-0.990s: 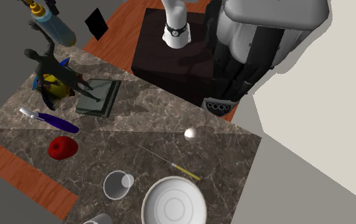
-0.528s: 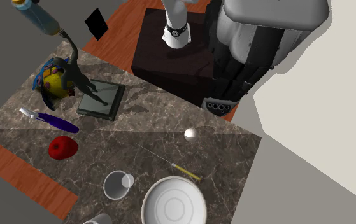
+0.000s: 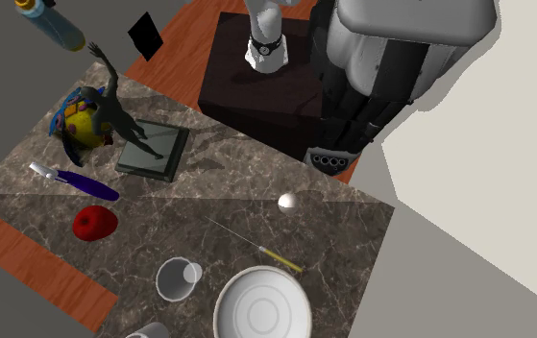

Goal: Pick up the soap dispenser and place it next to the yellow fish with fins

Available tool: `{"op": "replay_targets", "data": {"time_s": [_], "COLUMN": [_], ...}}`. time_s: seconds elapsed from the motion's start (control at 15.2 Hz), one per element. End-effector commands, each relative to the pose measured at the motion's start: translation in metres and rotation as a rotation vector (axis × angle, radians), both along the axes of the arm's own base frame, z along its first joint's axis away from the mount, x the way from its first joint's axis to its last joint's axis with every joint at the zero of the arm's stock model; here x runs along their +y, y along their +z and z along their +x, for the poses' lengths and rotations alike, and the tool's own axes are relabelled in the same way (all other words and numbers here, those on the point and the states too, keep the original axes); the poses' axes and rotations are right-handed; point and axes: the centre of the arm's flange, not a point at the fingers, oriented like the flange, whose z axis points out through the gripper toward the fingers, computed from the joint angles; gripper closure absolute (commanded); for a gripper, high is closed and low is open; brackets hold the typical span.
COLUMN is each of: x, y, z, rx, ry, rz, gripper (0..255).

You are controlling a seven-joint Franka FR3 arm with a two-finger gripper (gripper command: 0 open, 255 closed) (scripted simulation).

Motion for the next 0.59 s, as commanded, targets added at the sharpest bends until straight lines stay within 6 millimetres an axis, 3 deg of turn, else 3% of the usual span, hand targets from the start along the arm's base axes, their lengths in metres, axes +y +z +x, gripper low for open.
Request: {"op": "replay_targets", "data": {"time_s": [0.0, 0.53], "x": [0.0, 0.0], "y": [-0.01, -0.053], "z": [0.001, 0.001], "rx": [0.0, 0.0], "ry": [0.0, 0.0], "rz": [-0.001, -0.001], "gripper": [255, 255]}}
